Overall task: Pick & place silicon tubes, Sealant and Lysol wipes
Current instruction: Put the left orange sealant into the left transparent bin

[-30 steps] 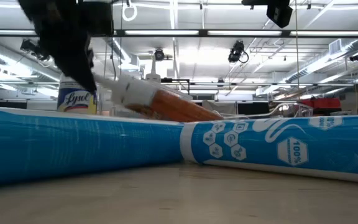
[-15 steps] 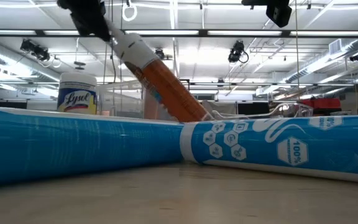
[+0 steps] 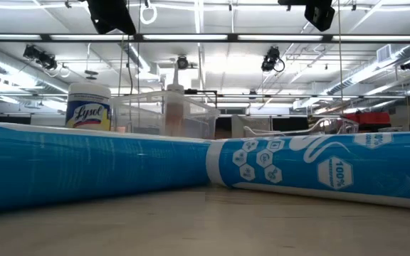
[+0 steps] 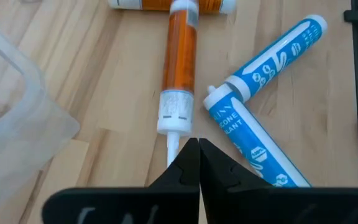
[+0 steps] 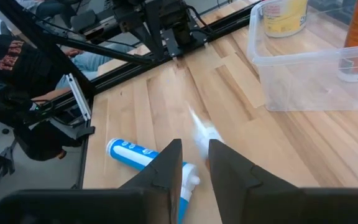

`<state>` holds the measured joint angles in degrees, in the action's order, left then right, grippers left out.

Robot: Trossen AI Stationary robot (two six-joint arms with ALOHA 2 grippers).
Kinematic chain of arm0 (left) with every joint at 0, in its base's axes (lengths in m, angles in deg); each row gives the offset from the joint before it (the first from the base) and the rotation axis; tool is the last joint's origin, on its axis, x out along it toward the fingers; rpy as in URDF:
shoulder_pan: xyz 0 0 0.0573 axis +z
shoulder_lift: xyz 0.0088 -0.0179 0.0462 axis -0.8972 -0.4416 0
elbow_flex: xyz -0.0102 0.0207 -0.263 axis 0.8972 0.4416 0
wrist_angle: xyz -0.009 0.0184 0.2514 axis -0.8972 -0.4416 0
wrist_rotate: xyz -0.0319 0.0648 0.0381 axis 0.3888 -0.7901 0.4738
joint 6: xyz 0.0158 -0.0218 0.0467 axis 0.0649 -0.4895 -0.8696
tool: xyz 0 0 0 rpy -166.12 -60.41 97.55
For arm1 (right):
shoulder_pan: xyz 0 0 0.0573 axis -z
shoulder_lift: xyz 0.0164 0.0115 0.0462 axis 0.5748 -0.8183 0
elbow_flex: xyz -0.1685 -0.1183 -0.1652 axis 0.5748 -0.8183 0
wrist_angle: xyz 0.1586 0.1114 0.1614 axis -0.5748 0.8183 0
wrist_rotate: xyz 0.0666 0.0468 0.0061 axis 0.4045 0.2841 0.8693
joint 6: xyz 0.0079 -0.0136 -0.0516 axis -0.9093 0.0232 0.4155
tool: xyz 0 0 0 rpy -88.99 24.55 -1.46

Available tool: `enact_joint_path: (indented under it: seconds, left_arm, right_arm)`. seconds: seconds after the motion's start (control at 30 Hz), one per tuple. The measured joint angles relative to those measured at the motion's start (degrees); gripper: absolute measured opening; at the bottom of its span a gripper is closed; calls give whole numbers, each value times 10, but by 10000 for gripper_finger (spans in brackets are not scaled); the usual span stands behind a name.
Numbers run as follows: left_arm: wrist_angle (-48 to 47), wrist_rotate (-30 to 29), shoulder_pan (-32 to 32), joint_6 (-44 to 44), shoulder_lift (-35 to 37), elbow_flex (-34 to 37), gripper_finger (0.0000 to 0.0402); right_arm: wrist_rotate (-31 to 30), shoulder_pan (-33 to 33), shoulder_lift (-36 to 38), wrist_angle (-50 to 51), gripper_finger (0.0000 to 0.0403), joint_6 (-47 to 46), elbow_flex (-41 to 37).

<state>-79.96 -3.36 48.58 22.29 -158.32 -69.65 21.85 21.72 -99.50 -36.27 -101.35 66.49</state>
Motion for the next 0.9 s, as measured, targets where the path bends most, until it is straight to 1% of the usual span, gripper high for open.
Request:
enact_joint_path:
  seconds: [0.13,0.2,0.3,0.4,0.53,0.7,0.8,0.9]
  left_arm:
    - [-2,0,4,1,0,0,2]
    - [-6,-6,6,20,0,0,1]
    - [-5,-55,-1,80,0,13,1]
    - [12,-118,-30,137,0,42,4]
    - [83,-145,-69,189,0,99,15]
    - [228,-184,-97,275,0,190,38]
    - [298,-207,-105,308,0,231,56]
    - [325,-216,-105,321,-1,250,73]
  right_arm:
    - [0,0,0,0,84,0,0]
    - [0,0,0,0,84,0,0]
    - [0,0,0,0,84,3,0]
    - [0,0,0,0,84,13,0]
    - [-1,0,0,0,84,26,0]
    - [-1,0,0,2,84,41,0]
    - [0,1,-15,5,90,81,0]
    - [38,9,-46,9,113,114,0]
